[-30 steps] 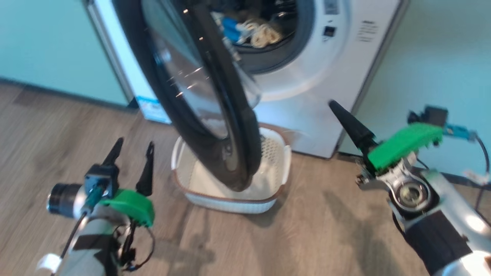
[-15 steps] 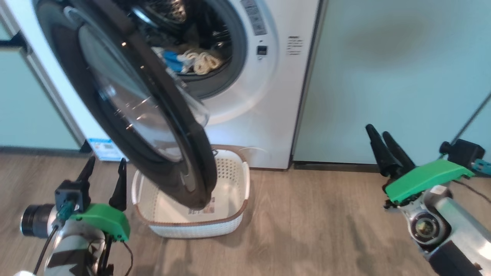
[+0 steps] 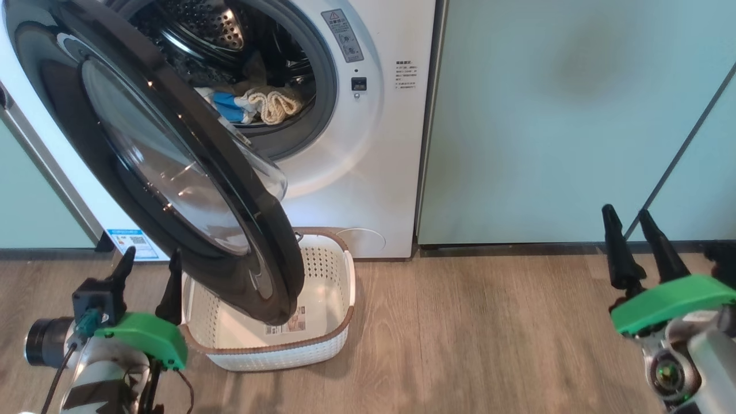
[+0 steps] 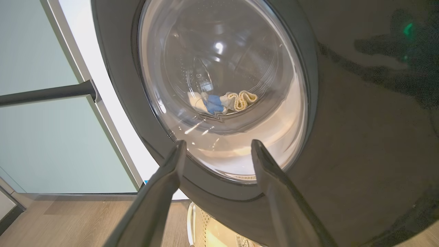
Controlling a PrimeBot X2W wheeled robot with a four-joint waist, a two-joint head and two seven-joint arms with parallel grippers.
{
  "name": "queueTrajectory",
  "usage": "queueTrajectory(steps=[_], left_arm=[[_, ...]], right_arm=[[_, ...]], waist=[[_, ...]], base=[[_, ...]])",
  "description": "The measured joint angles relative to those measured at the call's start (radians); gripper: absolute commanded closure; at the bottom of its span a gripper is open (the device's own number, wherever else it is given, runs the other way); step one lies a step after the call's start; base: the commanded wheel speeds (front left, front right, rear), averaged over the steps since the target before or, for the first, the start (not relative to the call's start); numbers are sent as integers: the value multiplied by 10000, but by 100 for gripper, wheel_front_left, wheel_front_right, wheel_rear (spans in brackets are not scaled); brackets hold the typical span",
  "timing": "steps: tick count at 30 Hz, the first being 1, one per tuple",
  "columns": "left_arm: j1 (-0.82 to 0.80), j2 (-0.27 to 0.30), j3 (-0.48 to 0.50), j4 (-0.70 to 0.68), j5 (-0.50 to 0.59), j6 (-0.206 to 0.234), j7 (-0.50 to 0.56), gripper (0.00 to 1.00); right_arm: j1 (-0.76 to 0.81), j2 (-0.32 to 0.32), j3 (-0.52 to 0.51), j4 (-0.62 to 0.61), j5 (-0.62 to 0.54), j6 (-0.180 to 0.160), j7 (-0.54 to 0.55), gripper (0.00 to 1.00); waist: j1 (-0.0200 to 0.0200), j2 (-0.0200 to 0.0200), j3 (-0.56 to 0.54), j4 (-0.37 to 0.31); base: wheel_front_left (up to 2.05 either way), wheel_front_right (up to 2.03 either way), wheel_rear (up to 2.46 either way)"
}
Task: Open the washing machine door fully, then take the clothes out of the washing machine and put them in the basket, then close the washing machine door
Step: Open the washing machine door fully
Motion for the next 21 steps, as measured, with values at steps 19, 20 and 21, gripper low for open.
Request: queueTrajectory(steps=[19, 20, 21], left_arm=[[-6, -42, 267, 376, 0, -178, 0, 0], [-6, -50, 267, 382, 0, -182, 0, 0], [-6, -54, 267, 387, 0, -182, 0, 0]], right_arm=[[1933, 608, -1423, -744, -3218, 0, -29, 0], [1965, 608, -1423, -744, -3273, 0, -29, 0], [1974, 608, -1425, -744, -3298, 0, -29, 0]], waist=[[1, 0, 49, 52], [1, 0, 51, 52], [1, 0, 53, 51]], base=[[0, 0, 0], [0, 0, 0], [0, 0, 0]])
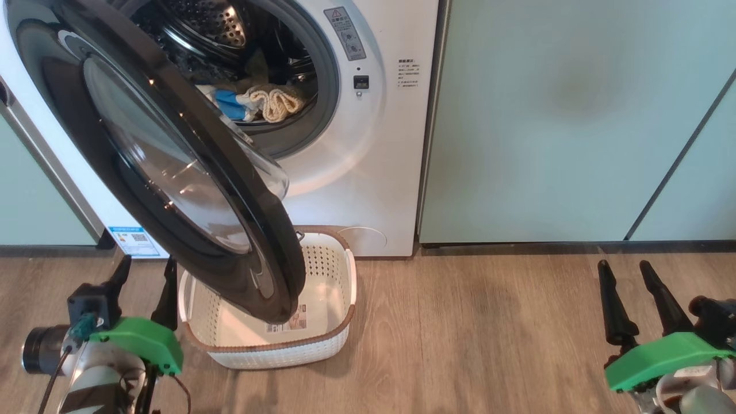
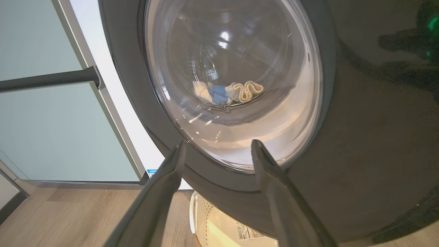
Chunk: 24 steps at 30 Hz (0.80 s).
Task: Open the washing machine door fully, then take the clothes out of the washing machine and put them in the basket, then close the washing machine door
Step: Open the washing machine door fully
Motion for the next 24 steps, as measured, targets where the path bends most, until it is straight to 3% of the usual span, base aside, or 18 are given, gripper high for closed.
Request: queueTrajectory(steps=[24], left_arm=[[-17, -35, -15, 290, 13, -94, 0, 0]], right_arm=[[-1, 15, 29, -100, -518, 0, 0, 0]], waist=[[0, 0, -8, 180]], base=[[0, 0, 0]])
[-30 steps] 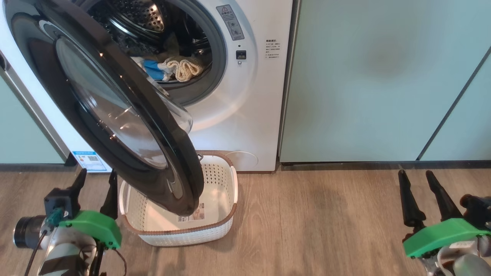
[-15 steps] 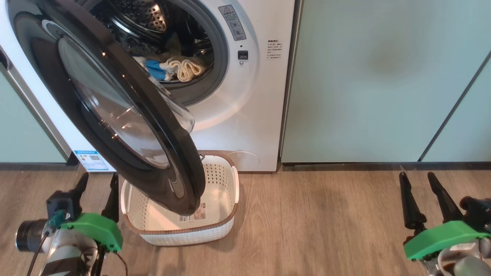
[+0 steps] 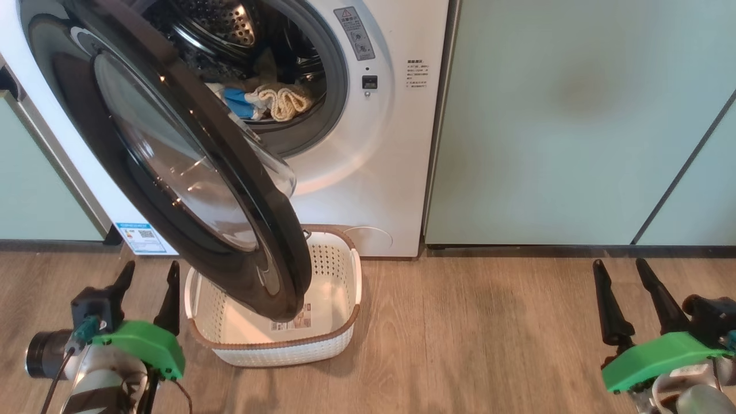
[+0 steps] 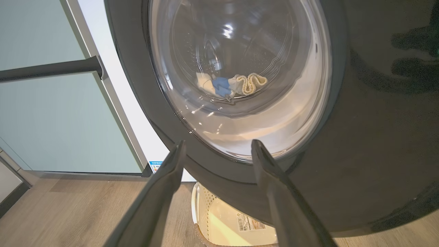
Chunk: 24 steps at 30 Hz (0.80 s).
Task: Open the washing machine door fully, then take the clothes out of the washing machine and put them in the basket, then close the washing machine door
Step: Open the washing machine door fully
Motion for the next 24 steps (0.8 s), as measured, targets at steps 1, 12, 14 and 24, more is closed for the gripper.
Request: queueTrajectory(steps=[1, 12, 14, 24], left_arm=[[-1, 0, 0, 2, 0, 0, 0, 0], [-4, -109, 46, -27, -75, -27, 0, 100], [-10, -219, 146, -127, -288, -46, 0, 100], [-685, -397, 1028, -1384, -1415, -75, 0, 100]], right_arm=[[-1, 0, -2, 0, -102, 0, 0, 0], [-2, 38, -150, -2, -389, 0, 0, 0], [-2, 59, -155, -2, -403, 0, 0, 0], [0, 117, -209, 4, -405, 0, 0, 0]], waist=[[0, 0, 5, 4], [0, 0, 16, 44], [0, 0, 25, 60], [0, 0, 26, 172]], base=[[0, 0, 0], [0, 0, 0], [0, 0, 0], [0, 0, 0]])
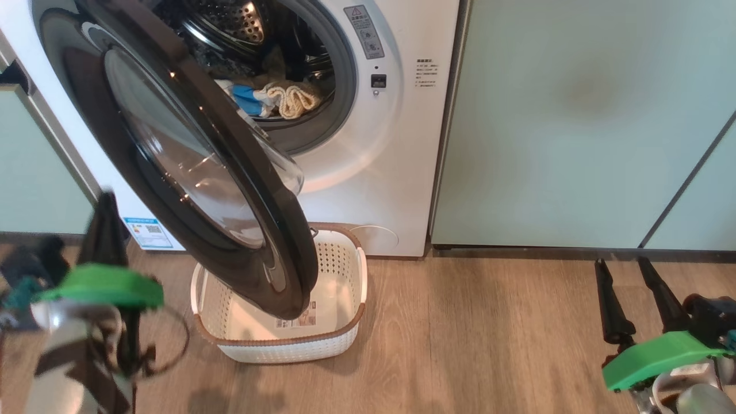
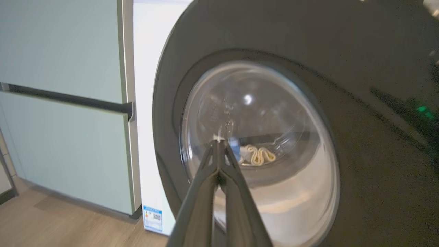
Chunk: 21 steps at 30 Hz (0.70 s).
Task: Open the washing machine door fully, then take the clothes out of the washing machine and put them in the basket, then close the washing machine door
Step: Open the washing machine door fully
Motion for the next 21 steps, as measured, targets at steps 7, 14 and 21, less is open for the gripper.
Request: queueTrajectory(steps=[7, 14, 21], left_arm=[[-1182, -25, 130, -1693, -1281, 0, 449, 100], [-2258, -40, -882, -4502, -1298, 107, 1965, 100], [-2673, -508, -3083, -6243, -961, 178, 3340, 100]], right_arm=[[5, 8, -42, 13, -71, 0, 0, 0], [8, 8, -35, 69, -71, 0, 0, 0], [8, 12, 6, 111, -69, 0, 0, 0]], waist=[[0, 0, -35, 95], [0, 0, -66, 145], [0, 0, -74, 147]], base=[[0, 0, 0], [0, 0, 0], [0, 0, 0]])
